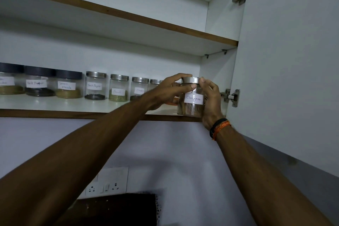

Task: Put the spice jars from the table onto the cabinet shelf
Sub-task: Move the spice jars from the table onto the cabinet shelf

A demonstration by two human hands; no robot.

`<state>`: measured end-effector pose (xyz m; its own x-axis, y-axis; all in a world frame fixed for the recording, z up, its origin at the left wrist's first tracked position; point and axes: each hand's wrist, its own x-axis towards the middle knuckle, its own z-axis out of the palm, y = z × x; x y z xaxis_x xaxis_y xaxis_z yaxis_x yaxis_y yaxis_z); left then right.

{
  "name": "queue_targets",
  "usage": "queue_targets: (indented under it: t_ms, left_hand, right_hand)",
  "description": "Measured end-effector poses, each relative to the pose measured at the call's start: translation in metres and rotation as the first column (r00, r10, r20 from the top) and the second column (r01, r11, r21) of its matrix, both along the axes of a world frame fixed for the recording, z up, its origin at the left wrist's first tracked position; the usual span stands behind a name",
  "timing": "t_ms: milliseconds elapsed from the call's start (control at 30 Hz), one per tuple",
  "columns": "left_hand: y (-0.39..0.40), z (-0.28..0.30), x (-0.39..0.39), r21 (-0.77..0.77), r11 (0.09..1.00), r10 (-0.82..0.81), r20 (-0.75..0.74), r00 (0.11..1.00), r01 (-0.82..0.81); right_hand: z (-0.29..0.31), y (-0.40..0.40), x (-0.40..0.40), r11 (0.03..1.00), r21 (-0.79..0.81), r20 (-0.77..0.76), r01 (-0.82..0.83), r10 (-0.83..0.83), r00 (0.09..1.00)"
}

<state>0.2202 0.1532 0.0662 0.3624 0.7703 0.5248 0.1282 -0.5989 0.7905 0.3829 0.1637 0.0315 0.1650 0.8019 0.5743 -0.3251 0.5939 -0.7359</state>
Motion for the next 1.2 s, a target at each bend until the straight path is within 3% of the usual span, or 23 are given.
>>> queue_targets:
  t_ms: [200, 400, 467, 567, 667, 733, 1000, 1200]
  left_hand:
    - [0.016, 0.003, 0.001, 0.034, 0.999, -0.008, 0.025, 1.000, 0.008]
    - [0.032, 0.011, 0.000, 0.070, 0.997, 0.012, 0.028, 1.000, -0.014]
    - [0.041, 0.015, 0.000, 0.077, 0.996, 0.031, 0.022, 0.999, -0.033]
    - [0.054, 0.021, 0.002, 0.087, 0.994, 0.061, 0.006, 0.998, -0.061]
    - [0.068, 0.024, 0.007, 0.074, 0.995, 0.064, 0.015, 0.998, -0.065]
    - [0.079, 0.023, 0.010, 0.078, 0.994, 0.074, 0.007, 0.997, -0.074]
    - [0.124, 0.006, 0.024, 0.007, 0.999, 0.041, -0.009, 0.999, -0.041]
    - [0.154, -0.004, 0.035, 0.141, 0.987, 0.090, -0.103, 0.991, -0.075]
  right_hand:
    - [0.002, 0.019, 0.003, 1.000, -0.029, 0.035, 0.008, -0.007, 0.999]
    - [-0.005, 0.042, 0.023, 0.908, -0.170, 0.111, 0.383, -0.369, 0.923]
    - [-0.012, 0.055, 0.033, 0.829, -0.122, 0.243, 0.546, -0.508, 0.826]
    - [-0.026, 0.073, 0.045, 0.690, 0.087, 0.461, 0.719, -0.668, 0.585]
    - [-0.039, 0.087, 0.048, 0.541, 0.275, 0.529, 0.794, -0.775, 0.345]
    - [-0.045, 0.092, 0.046, 0.461, 0.341, 0.532, 0.819, -0.813, 0.236]
    - [-0.049, 0.092, 0.045, 0.425, 0.364, 0.465, 0.829, -0.854, 0.234]
    - [-0.053, 0.099, 0.046, 0.402, 0.392, 0.389, 0.827, -0.887, 0.247]
